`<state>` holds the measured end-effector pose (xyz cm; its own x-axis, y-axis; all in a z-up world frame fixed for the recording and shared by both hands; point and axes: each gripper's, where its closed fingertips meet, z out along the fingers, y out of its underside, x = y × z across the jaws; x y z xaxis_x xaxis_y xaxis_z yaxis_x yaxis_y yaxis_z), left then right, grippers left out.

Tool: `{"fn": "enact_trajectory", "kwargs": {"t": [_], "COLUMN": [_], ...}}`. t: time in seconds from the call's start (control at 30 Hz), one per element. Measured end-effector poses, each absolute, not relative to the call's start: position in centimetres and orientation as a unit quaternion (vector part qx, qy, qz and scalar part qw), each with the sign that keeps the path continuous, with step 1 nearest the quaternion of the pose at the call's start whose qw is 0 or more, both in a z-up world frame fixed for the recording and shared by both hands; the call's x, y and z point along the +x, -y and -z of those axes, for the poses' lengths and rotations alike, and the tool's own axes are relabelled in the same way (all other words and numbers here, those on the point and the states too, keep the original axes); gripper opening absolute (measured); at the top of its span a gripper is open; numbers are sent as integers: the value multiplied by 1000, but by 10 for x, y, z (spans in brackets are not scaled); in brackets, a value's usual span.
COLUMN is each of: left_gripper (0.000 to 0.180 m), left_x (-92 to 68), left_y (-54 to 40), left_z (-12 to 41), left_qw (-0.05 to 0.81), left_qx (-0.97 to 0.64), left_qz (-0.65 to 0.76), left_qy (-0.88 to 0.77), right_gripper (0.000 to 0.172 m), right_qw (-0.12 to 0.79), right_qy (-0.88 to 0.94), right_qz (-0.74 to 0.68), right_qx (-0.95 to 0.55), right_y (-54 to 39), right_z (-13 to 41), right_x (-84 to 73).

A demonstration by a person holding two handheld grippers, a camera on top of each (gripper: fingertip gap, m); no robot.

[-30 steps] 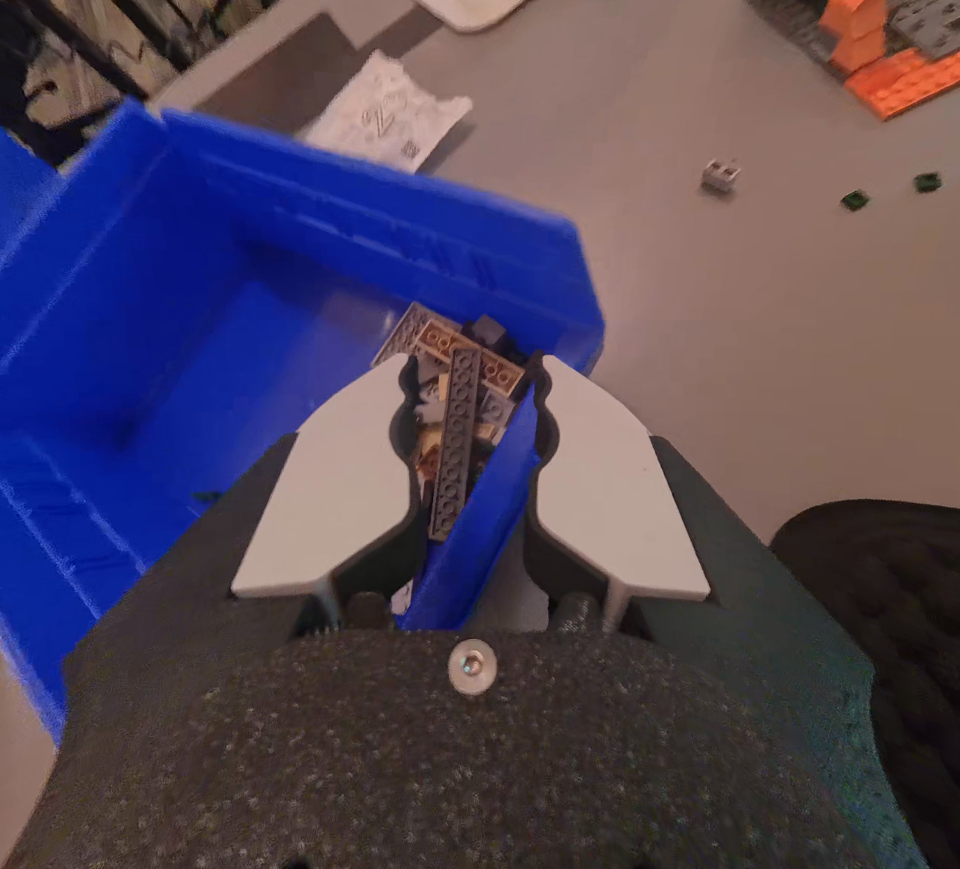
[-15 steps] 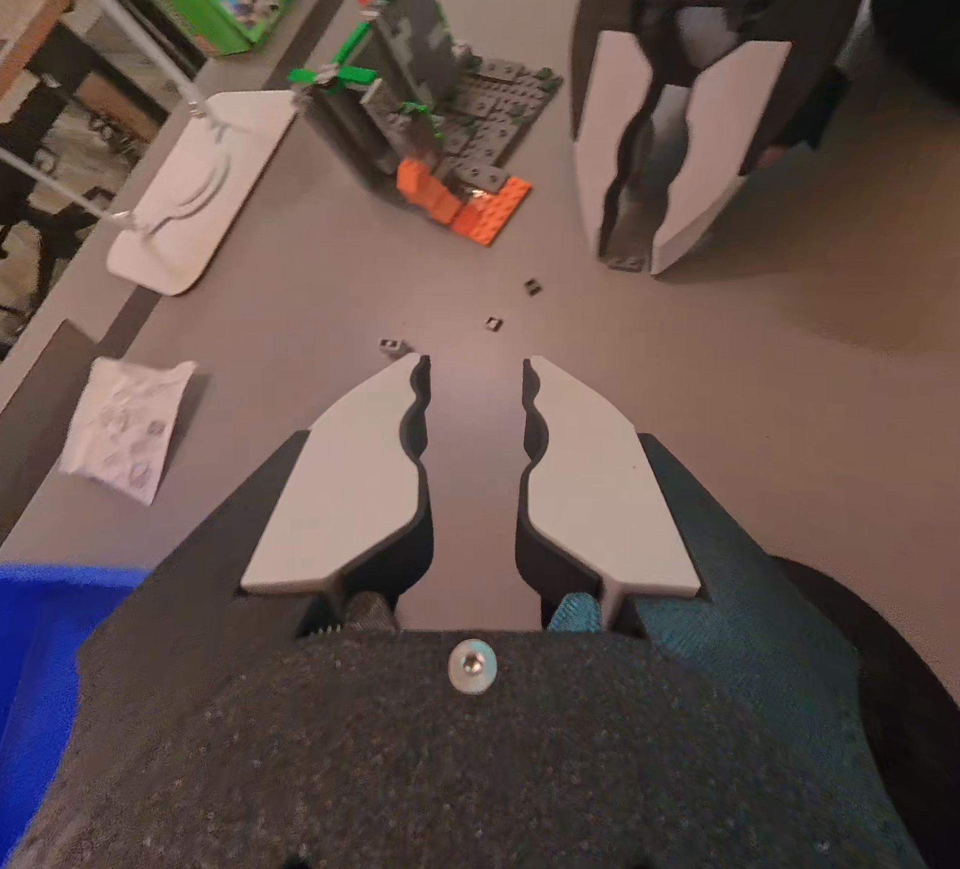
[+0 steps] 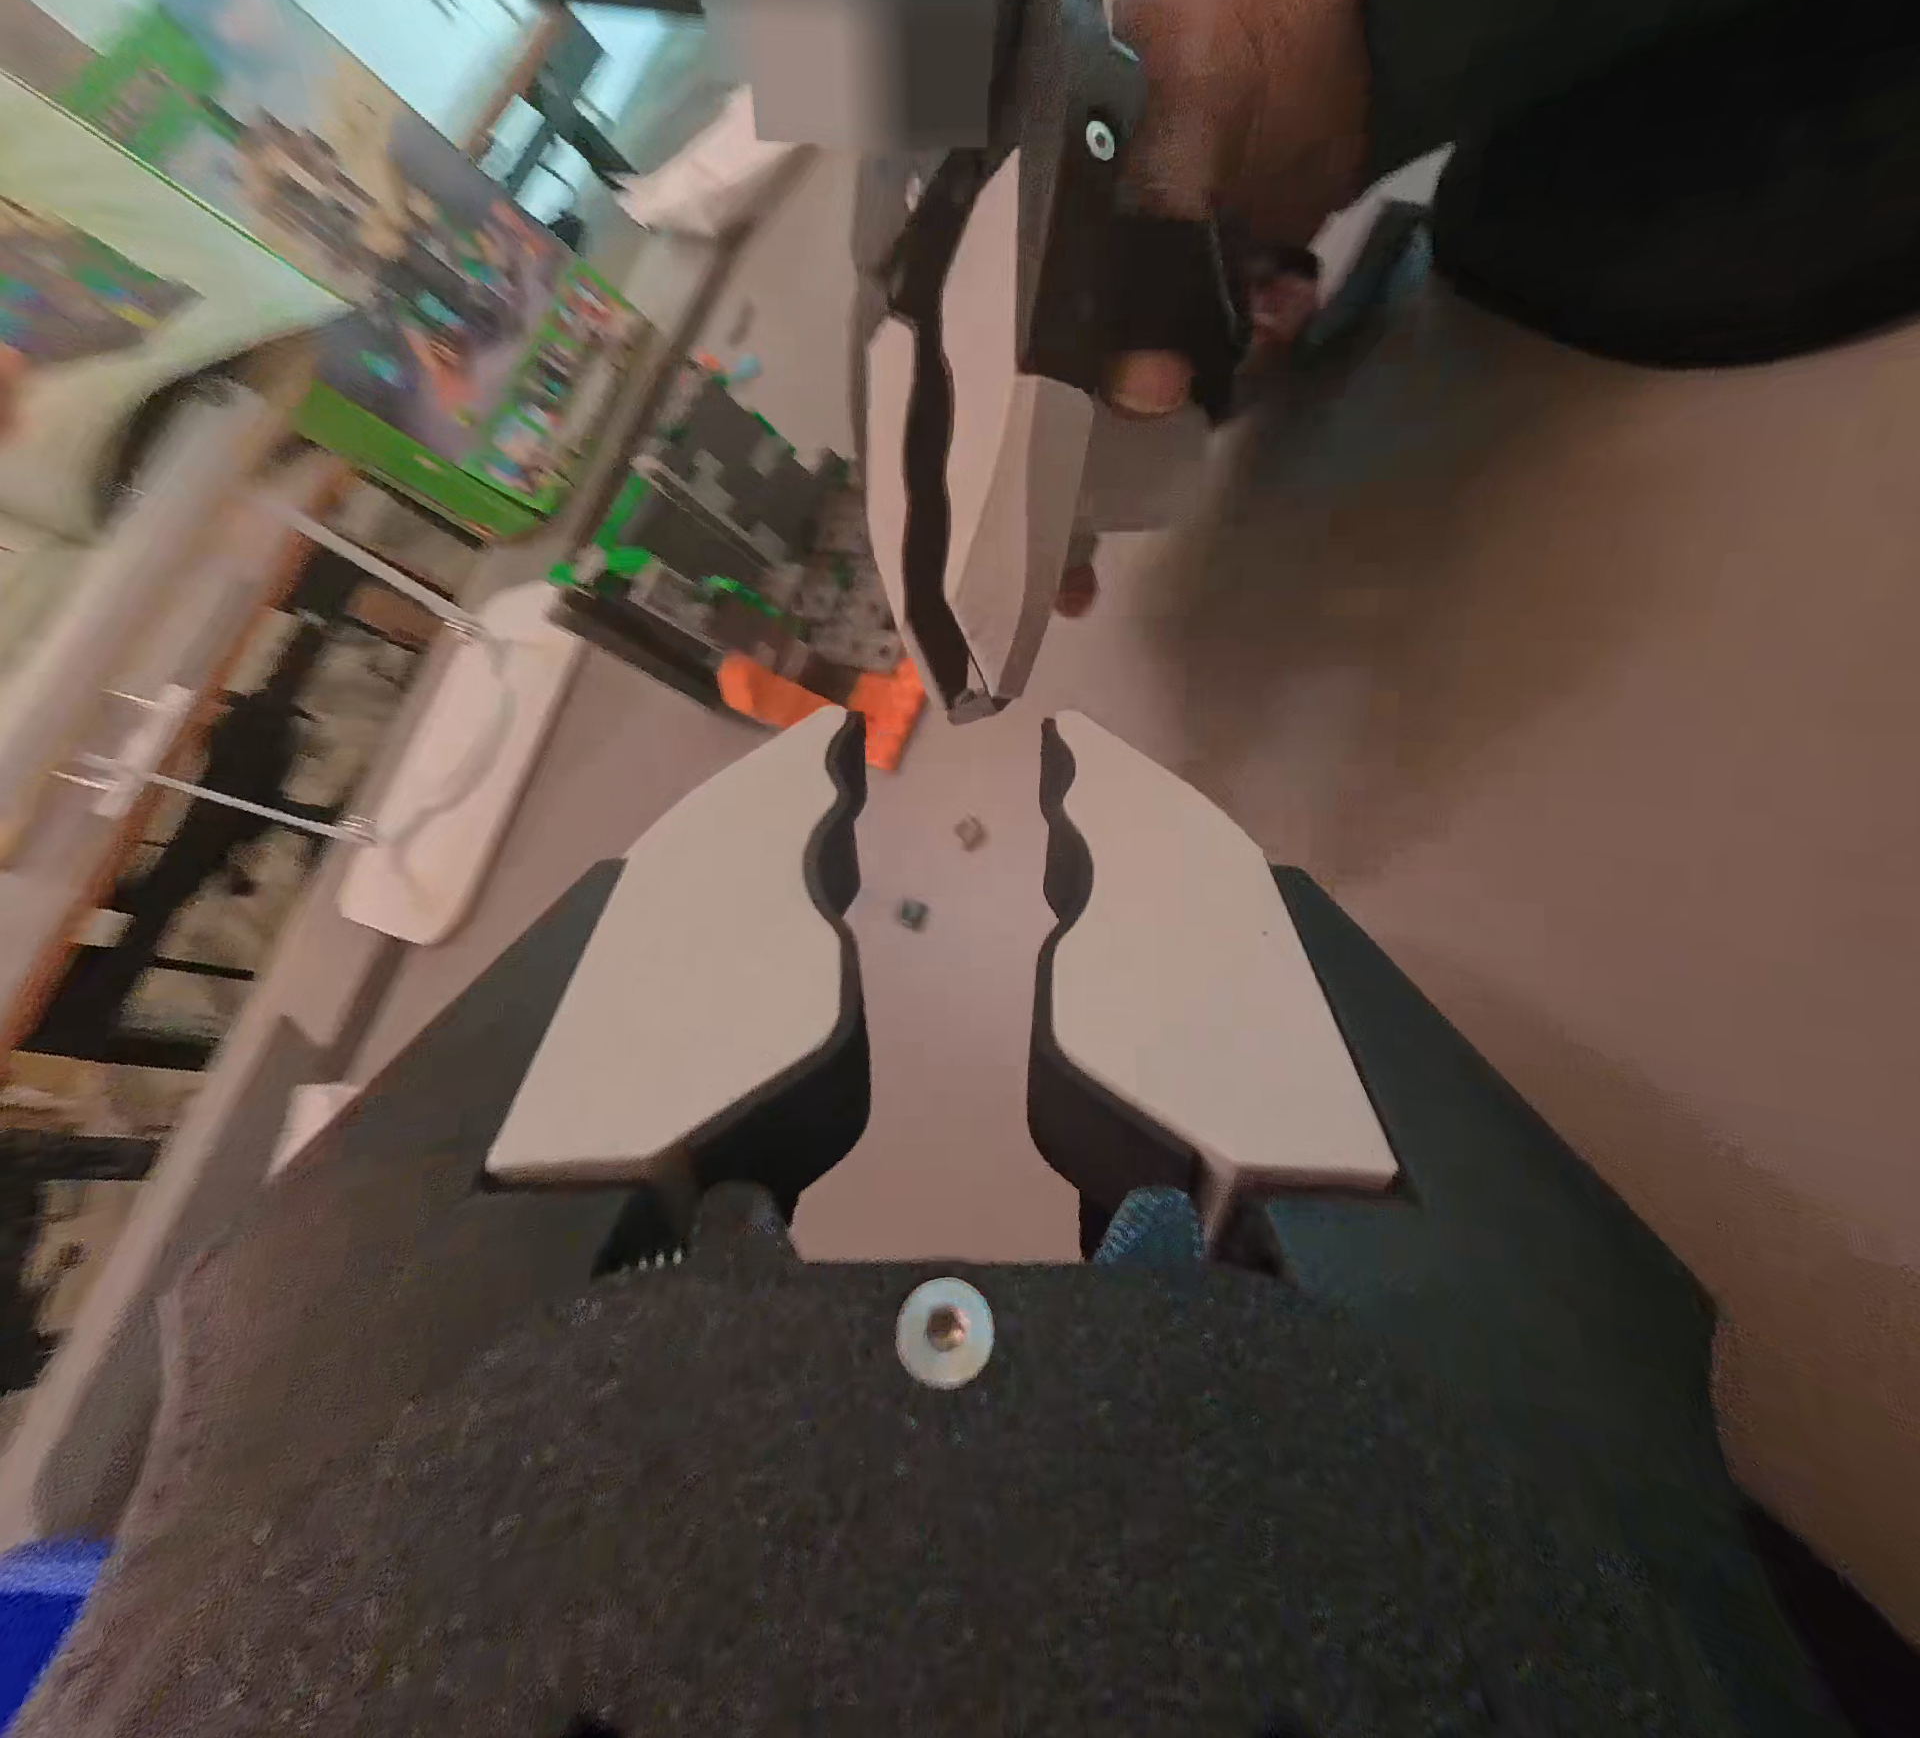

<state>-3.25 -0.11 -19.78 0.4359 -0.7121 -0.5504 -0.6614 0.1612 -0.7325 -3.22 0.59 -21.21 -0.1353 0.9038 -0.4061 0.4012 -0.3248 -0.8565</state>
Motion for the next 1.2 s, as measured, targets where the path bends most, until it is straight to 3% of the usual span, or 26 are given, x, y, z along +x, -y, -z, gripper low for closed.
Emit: {"fn": "enact_trajectory", "kwargs": {"t": [0.03, 0.33, 0.67, 0.87, 1.03, 1.2], "left_gripper": [29, 8, 7, 8, 9, 25], "left_x": [-31, -27, -127, -259, -287, -282], "left_y": [0, 1, -23, -43, -48, -55], "left_z": [191, 167, 133, 145, 181, 205], "left_qw": [567, 623, 627, 552, 491, 461], "left_qx": [-632, -577, -657, -796, -850, -867], "left_qz": [4, -68, -127, -106, -59, -48], "left_qy": [-528, -524, -399, -225, -182, -183], "right_gripper": [15, 14, 21, 20, 20, 19], "right_qw": [229, 188, 261, 267, 270, 265], "right_qy": [509, 426, 436, 463, 465, 463], "right_qz": [-567, -696, -627, -590, -579, -574], "right_qx": [-606, -546, -591, -606, -612, -622], "right_y": [-4, 14, -13, -12, -14, -17], "right_z": [202, 160, 176, 188, 193, 200], "right_x": [-34, -40, -34, -37, -37, -36]}}
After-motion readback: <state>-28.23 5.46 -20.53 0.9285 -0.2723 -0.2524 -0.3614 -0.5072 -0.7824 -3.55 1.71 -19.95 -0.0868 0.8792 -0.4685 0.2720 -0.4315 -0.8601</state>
